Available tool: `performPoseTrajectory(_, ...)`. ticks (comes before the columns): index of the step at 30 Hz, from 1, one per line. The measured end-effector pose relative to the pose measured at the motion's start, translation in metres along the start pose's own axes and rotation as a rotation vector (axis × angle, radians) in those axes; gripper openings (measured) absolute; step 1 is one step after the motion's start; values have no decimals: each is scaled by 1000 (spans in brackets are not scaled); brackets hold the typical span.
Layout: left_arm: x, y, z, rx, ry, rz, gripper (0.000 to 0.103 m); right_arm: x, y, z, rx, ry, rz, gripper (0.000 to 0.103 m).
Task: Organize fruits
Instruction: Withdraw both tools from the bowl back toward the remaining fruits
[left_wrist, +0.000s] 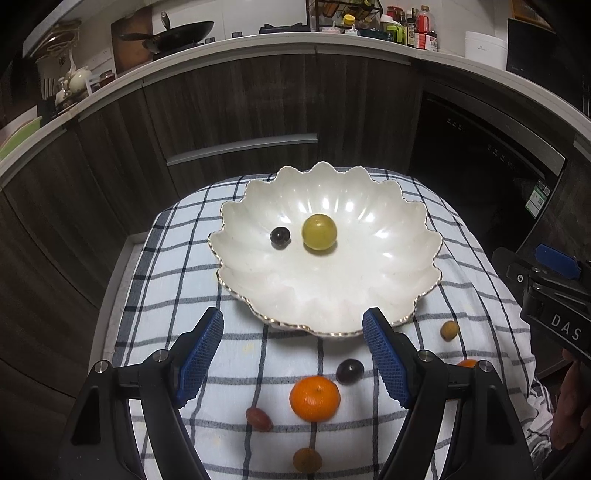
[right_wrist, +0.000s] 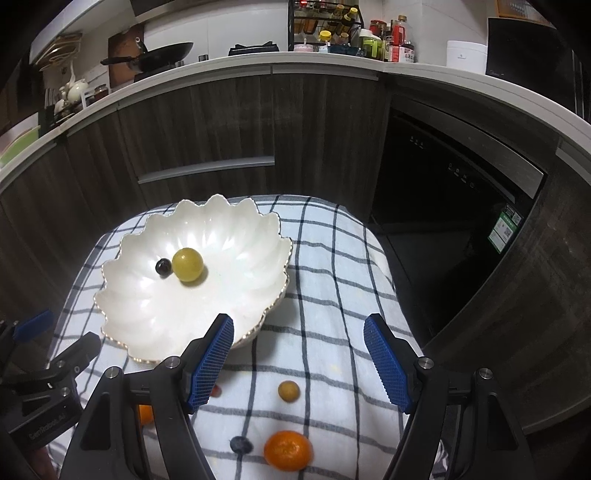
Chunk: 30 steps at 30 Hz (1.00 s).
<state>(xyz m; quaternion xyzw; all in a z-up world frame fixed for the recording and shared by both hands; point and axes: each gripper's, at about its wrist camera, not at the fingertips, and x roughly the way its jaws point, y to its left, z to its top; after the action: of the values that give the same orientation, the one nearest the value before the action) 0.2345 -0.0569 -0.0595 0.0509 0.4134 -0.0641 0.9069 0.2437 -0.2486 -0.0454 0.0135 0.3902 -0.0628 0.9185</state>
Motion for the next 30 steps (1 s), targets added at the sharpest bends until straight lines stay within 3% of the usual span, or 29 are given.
performPoseTrajectory(14,-4,0,-31,-5,7,18,77,-6,2,-28,-19,0,9,74)
performPoseTrajectory(30,-17,1,-63,-35,-57,53,77,-13,1,-62,-20,-24,-2,74)
